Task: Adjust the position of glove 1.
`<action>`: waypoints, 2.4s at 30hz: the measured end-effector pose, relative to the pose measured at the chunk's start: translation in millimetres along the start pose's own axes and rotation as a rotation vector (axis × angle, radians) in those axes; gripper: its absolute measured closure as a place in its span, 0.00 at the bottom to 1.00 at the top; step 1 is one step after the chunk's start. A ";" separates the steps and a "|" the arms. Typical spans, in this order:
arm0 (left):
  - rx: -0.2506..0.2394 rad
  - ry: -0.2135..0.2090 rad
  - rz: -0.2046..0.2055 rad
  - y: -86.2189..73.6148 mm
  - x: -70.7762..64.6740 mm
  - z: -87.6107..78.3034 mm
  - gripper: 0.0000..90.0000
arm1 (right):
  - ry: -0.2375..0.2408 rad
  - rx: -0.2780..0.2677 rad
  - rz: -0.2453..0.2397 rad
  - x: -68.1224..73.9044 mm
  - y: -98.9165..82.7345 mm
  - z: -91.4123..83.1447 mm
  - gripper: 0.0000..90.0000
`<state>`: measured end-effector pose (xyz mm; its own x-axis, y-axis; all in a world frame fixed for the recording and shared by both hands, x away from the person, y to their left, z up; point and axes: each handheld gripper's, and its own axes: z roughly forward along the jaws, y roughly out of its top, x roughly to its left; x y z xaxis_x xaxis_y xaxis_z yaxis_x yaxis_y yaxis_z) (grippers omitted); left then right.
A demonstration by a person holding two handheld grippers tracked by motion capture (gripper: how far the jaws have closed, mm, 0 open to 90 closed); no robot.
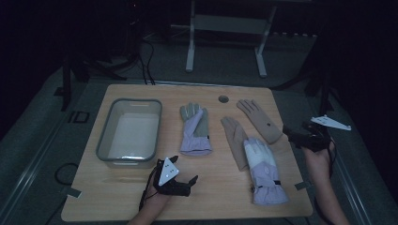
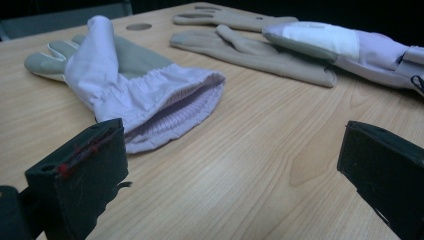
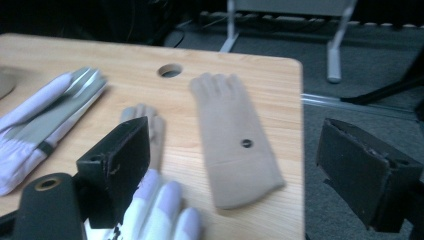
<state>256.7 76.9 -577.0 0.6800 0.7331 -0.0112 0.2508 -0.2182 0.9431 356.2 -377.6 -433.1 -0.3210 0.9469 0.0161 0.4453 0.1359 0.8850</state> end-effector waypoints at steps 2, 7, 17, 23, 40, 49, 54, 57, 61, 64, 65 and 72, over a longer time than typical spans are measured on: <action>0.011 -0.005 -0.008 -0.1 0.3 -0.3 0.00 | 0.013 0.019 -0.026 9.0 5.6 5.0 0.16; 0.047 -0.059 -0.015 -0.3 2.1 -1.0 0.00 | 0.082 0.044 -0.057 29.8 18.4 15.5 0.16; 0.052 -0.077 -0.022 -0.3 4.3 -1.0 0.00 | 0.161 0.063 -0.082 60.0 44.0 39.4 0.20; 0.059 -0.089 -0.026 -0.1 4.9 -0.6 0.00 | 0.173 0.083 -0.105 77.3 53.9 52.1 0.19; 0.067 -0.139 -0.026 -0.1 7.9 -0.2 0.00 | 0.243 0.162 -0.180 138.4 63.9 102.0 0.16; 0.063 -0.141 -0.020 -0.1 7.1 -0.4 0.00 | 0.277 0.206 -0.185 163.5 62.1 132.5 0.15; 0.063 -0.142 -0.017 -0.2 7.1 -0.5 0.00 | 0.284 0.247 -0.178 178.0 58.4 156.1 0.16; 0.063 -0.150 -0.018 -0.2 7.6 -0.5 0.00 | 0.277 0.274 -0.164 186.3 56.0 169.7 0.16; 0.064 -0.154 -0.019 -0.1 7.9 -0.3 0.00 | 0.280 0.301 -0.163 197.9 52.4 185.9 0.16; 0.067 -0.154 -0.019 0.0 7.7 0.0 0.00 | 0.281 0.323 -0.166 206.0 48.6 197.2 0.17; 0.068 -0.156 -0.018 0.1 7.9 0.1 0.00 | 0.283 0.331 -0.168 209.4 45.9 202.2 0.17; 0.070 -0.163 -0.020 0.1 7.9 0.2 0.00 | 0.286 0.407 -0.162 222.9 25.4 228.1 0.21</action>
<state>262.2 82.5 -577.1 0.7759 0.6246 -0.0886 0.3086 -0.2533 0.9168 486.6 -96.6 -513.1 -0.6032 0.7944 0.0708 0.6413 0.4303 0.6352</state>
